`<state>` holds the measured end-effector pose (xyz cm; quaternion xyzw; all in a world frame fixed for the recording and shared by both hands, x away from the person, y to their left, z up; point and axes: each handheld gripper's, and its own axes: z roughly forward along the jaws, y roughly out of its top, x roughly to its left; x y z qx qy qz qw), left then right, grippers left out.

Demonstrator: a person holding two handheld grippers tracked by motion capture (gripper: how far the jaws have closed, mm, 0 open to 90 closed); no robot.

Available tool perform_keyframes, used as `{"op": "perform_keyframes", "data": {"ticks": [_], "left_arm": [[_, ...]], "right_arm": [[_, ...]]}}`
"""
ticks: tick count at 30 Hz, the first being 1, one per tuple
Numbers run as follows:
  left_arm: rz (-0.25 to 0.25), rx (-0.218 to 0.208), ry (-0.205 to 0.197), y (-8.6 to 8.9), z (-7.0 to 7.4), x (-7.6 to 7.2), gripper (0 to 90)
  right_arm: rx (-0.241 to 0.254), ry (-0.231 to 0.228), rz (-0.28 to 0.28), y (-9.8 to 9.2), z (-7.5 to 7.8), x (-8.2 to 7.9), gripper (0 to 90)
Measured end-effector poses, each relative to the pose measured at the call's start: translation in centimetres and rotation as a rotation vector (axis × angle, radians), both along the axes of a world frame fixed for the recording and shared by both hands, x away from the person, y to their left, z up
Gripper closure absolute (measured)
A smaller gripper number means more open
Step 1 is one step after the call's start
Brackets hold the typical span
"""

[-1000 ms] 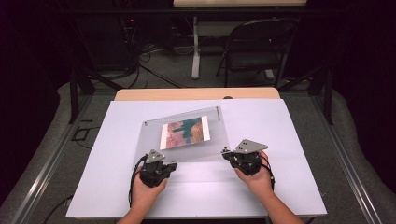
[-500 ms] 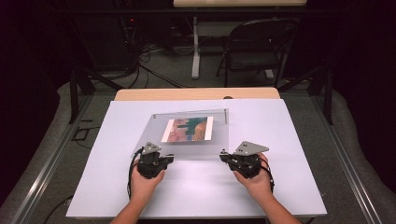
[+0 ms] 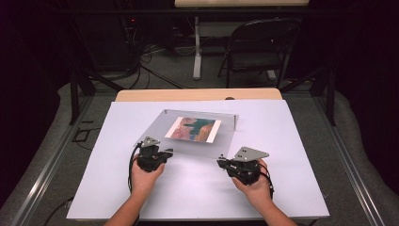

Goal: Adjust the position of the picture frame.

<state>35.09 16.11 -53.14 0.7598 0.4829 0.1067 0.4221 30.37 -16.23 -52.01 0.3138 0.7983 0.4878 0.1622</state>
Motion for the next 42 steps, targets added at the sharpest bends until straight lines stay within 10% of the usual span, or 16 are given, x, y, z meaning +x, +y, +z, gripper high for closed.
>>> {"op": "perform_keyframes", "data": {"ticks": [11,42], "left_arm": [[0.021,-0.022,0.030,0.1,-0.3,2.5,90.0],[0.025,0.096,0.067,-1.0,-0.1,8.8,90.0]], "right_arm": [[0.023,0.002,0.003,0.5,0.1,-0.7,84.2],[0.100,0.032,-0.037,3.0,-0.5,-0.6,84.4]]}}
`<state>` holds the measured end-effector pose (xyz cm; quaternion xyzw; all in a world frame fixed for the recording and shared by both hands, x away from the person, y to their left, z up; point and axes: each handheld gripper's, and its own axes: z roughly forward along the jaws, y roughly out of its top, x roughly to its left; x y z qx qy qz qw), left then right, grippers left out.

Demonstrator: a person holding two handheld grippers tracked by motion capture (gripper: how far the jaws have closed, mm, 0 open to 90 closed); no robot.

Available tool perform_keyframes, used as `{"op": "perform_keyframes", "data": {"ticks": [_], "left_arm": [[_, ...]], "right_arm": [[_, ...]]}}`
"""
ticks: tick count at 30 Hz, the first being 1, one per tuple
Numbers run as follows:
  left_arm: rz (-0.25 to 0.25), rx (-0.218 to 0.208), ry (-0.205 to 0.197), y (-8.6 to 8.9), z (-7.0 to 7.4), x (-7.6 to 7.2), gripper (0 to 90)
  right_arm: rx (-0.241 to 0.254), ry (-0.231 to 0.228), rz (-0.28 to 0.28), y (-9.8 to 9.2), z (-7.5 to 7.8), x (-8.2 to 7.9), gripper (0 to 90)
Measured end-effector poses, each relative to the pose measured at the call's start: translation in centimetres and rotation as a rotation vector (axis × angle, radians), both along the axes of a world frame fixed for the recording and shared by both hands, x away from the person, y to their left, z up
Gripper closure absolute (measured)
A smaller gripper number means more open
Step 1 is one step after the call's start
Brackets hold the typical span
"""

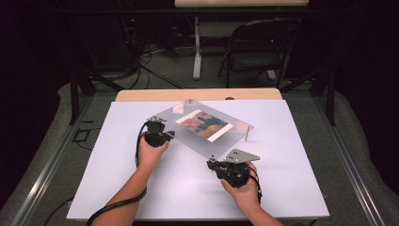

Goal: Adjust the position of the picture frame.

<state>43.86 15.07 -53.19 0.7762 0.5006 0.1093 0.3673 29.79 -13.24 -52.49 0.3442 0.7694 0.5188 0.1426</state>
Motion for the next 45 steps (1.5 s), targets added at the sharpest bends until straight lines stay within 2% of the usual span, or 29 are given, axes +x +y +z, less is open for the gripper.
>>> {"op": "perform_keyframes", "data": {"ticks": [8,11,13,14,19,23,24,26,28,31,35,43,45], "left_arm": [[0.028,0.001,0.029,-0.5,0.1,1.7,90.0],[0.042,-0.044,0.045,0.0,-0.3,1.7,90.0],[0.059,-0.040,0.040,0.3,-0.5,1.4,89.4],[0.059,-0.038,0.036,0.5,-0.5,1.2,88.4],[0.073,-0.029,0.023,1.8,-0.7,-0.7,85.7],[0.065,-0.022,0.013,2.8,-0.8,-2.7,82.7],[0.065,-0.029,0.010,3.0,-0.8,-3.2,82.2],[0.062,-0.040,0.010,3.6,-0.9,-4.3,80.9],[0.056,-0.053,0.005,4.1,-1.0,-5.3,79.5],[0.043,-0.068,0.001,4.5,-1.0,-6.9,76.3],[0.010,-0.075,-0.022,4.6,-0.9,-8.8,71.6],[-0.050,-0.118,-0.018,4.0,-1.1,-11.5,61.2],[-0.066,-0.121,-0.021,3.7,-1.1,-12.0,59.3]], "right_arm": [[0.018,0.018,-0.008,0.9,0.1,0.4,84.7],[0.036,0.049,0.003,1.1,0.2,0.8,85.2],[0.023,0.053,0.013,1.4,0.1,0.9,85.4],[0.010,0.041,0.017,1.6,0.1,0.9,85.4],[-0.012,0.019,0.031,2.5,0.2,0.9,85.5],[-0.023,0.032,0.032,3.3,-0.3,1.0,85.6],[-0.024,0.031,0.033,3.5,-0.6,1.0,85.6],[-0.029,0.066,0.038,3.8,-1.3,1.1,85.6],[-0.068,0.058,0.048,4.2,-2.0,1.0,85.6],[-0.086,0.055,0.060,4.9,-2.6,0.8,85.5],[-0.107,0.055,0.070,5.4,-3.3,0.8,84.9],[-0.115,0.044,0.070,5.7,-4.1,0.7,84.6],[-0.107,0.052,0.073,5.6,-4.1,0.8,83.9]]}}
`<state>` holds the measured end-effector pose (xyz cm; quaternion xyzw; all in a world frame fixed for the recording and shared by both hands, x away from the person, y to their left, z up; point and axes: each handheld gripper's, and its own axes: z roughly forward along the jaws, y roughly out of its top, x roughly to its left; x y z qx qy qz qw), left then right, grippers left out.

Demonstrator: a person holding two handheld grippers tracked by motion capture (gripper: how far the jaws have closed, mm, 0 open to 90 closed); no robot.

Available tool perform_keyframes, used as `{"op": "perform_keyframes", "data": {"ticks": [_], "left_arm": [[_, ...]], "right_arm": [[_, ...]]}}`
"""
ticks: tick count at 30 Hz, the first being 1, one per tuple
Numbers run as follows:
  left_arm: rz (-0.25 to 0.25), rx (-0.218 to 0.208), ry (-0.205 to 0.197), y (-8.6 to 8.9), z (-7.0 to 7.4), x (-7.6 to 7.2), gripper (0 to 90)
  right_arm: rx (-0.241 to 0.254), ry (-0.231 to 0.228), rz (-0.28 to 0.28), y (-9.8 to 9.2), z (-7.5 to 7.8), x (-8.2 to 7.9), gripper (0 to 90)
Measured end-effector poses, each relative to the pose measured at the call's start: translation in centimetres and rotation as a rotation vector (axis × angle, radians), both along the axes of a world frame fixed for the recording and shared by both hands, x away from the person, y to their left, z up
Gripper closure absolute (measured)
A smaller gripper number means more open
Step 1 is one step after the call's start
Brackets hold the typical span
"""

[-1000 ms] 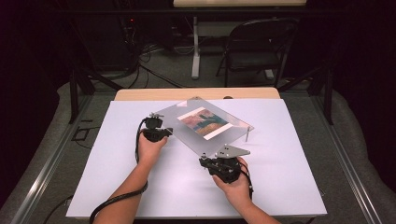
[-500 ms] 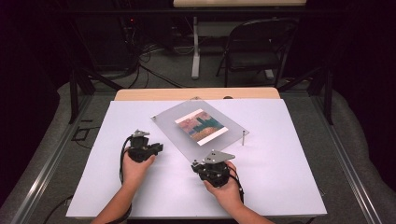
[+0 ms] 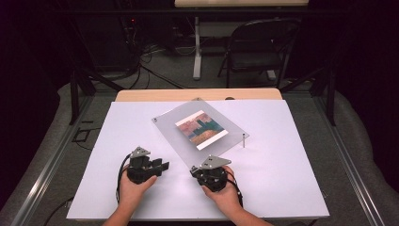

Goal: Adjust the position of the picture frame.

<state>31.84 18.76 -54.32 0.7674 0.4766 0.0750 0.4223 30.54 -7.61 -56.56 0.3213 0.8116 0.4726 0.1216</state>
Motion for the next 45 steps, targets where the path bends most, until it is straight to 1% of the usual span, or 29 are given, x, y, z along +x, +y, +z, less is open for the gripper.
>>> {"op": "perform_keyframes", "data": {"ticks": [1,3,4,5,6,10,12,14,15,18,20,21,23,24,26,27,29,30,32,34,36,38,39,41,42,44,45], "left_arm": [[-0.011,-0.002,0.000,-0.2,0.0,-0.2,58.6],[-0.025,0.003,-0.004,-0.5,-0.1,-0.6,56.8],[-0.033,0.011,-0.007,-0.8,-0.2,-0.9,56.0],[-0.035,0.009,-0.008,-1.0,-0.2,-1.0,54.8],[-0.037,0.011,-0.010,-1.1,-0.2,-1.1,53.9],[-0.054,0.005,-0.017,-1.7,-0.2,-1.7,50.0],[-0.066,0.009,-0.019,-2.1,-0.2,-1.9,48.7],[-0.075,0.013,-0.024,-2.5,-0.3,-2.1,47.9],[-0.086,0.021,-0.042,-2.7,-0.3,-2.2,47.4],[-0.104,0.037,-0.059,-3.4,-0.4,-2.5,46.3],[-0.121,0.048,-0.053,-3.7,-0.4,-2.7,45.8],[-0.125,0.045,-0.057,-3.9,-0.4,-2.8,45.8],[-0.138,0.045,-0.052,-4.2,-0.4,-2.9,45.8],[-0.147,0.037,-0.051,-4.5,-0.5,-3.0,45.8],[-0.156,0.032,-0.044,-4.8,-0.5,-3.1,46.9],[-0.160,0.028,-0.046,-5.1,-0.6,-3.2,47.5],[-0.175,0.022,-0.047,-5.7,-0.6,-3.2,48.6],[-0.178,0.018,-0.051,-6.0,-0.7,-3.3,48.9],[-0.193,0.021,-0.051,-6.4,-0.7,-3.2,49.7],[-0.202,0.019,-0.052,-7.0,-0.9,-3.2,49.6],[-0.213,0.016,-0.056,-7.5,-1.0,-3.0,49.5],[-0.211,0.013,-0.055,-7.8,-1.1,-3.0,49.3],[-0.213,0.010,-0.051,-8.0,-1.2,-2.9,49.5],[-0.218,-0.001,-0.038,-8.4,-1.3,-2.8,52.3],[-0.218,0.002,-0.036,-8.6,-1.3,-2.8,53.3],[-0.215,0.012,-0.046,-9.0,-1.4,-2.6,55.1],[-0.203,0.009,-0.049,-9.2,-1.5,-2.5,55.9]], "right_arm": [[0.008,0.009,0.001,-0.1,0.0,0.1,83.2],[0.025,0.030,0.010,-0.3,-0.1,0.2,79.2],[0.020,0.034,0.019,-0.4,-0.1,0.2,75.9],[0.004,0.047,0.026,-0.5,-0.1,0.1,71.3],[-0.004,0.051,0.030,-0.6,-0.1,0.0,68.8],[-0.033,0.051,0.047,-1.3,0.1,-0.7,58.9],[-0.040,0.054,0.048,-1.9,0.5,-1.1,58.1],[-0.029,0.050,0.043,-2.5,0.9,-1.3,57.1],[-0.023,0.052,0.042,-2.8,1.0,-1.4,56.5],[-0.013,0.053,0.040,-3.7,1.5,-1.9,55.3],[-0.013,0.050,0.039,-4.4,1.8,-2.3,53.9],[-0.007,0.046,0.031,-4.9,2.0,-2.5,53.3],[0.004,0.037,0.013,-6.0,2.4,-2.7,52.6],[0.006,0.030,0.004,-6.4,2.5,-2.8,52.6],[0.003,0.010,-0.028,-7.7,2.8,-2.6,52.4],[0.001,0.009,-0.042,-8.2,2.9,-2.5,52.4],[0.011,0.004,-0.087,-9.4,3.0,-2.0,52.4],[0.019,0.000,-0.120,-10.1,3.1,-1.6,52.5],[0.040,0.007,-0.161,-11.0,3.1,-1.0,52.7],[0.038,-0.003,-0.194,-11.9,3.1,-0.2,59.2],[0.031,-0.012,-0.218,-12.5,3.1,0.4,59.9],[0.028,-0.011,-0.238,-12.9,3.1,0.9,58.9],[0.019,-0.017,-0.244,-13.1,3.1,1.0,58.5],[0.011,-0.010,-0.266,-13.5,3.0,1.4,57.1],[0.006,-0.010,-0.273,-13.7,2.9,1.6,56.8],[-0.004,-0.007,-0.291,-14.1,2.8,1.8,56.4],[-0.004,-0.014,-0.297,-14.3,2.7,2.0,56.3]]}}
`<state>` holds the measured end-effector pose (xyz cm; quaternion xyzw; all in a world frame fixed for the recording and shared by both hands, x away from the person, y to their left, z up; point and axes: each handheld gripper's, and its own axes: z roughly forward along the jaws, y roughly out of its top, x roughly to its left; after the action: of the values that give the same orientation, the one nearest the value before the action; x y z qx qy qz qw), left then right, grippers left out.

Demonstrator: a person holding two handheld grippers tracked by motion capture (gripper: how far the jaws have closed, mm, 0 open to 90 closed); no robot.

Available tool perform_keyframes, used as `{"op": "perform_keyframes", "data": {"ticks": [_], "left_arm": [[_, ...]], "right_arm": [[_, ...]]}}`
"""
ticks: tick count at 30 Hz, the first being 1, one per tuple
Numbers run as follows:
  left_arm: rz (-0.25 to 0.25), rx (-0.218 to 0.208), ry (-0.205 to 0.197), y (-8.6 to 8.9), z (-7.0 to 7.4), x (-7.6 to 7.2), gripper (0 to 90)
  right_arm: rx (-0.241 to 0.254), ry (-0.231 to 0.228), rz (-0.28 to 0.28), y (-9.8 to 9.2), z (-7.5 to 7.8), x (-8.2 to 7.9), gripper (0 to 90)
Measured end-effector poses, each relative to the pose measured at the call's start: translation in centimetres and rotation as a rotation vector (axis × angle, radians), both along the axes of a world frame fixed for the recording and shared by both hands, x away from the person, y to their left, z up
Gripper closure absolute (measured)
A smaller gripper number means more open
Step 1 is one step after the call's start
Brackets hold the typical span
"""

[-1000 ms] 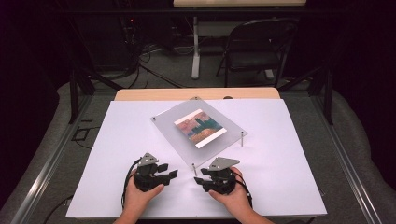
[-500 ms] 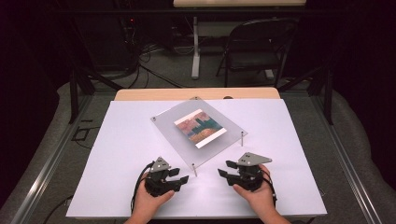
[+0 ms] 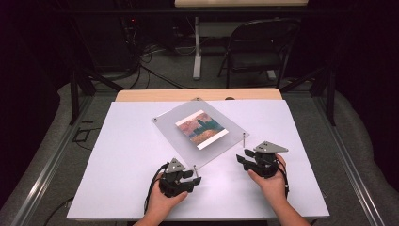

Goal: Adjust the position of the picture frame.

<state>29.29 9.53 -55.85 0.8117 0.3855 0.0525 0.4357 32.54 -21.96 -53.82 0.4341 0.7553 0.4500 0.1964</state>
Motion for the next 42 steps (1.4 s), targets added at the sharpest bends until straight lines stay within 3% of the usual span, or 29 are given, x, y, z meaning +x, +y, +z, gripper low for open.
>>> {"op": "perform_keyframes", "data": {"ticks": [4,11,18,23,29,34,42], "left_arm": [[0.010,-0.011,0.014,-0.6,-0.4,0.4,59.5],[0.009,0.019,-0.005,-1.6,-0.8,0.8,68.2],[0.021,0.018,0.004,-1.7,-0.8,1.3,75.0],[0.038,0.011,0.016,-1.7,-0.9,1.5,80.8],[0.041,0.009,0.019,-1.6,-0.9,1.6,84.1],[0.038,0.022,0.009,-1.7,-0.8,1.5,84.8],[0.037,0.020,0.011,-1.6,-0.7,1.6,85.0]], "right_arm": [[-0.006,0.003,-0.017,-0.7,-0.1,0.6,56.4],[-0.010,-0.014,-0.041,-1.4,-0.3,1.3,57.1],[-0.081,-0.058,-0.068,-2.3,-0.2,2.3,61.7],[-0.091,-0.037,-0.086,-3.1,-0.8,3.6,61.5],[-0.064,-0.018,-0.058,-2.4,-1.6,5.0,61.0],[-0.087,-0.015,-0.036,-1.2,-2.0,6.0,62.1],[-0.116,-0.006,-0.045,0.0,-2.4,7.5,76.7]]}}
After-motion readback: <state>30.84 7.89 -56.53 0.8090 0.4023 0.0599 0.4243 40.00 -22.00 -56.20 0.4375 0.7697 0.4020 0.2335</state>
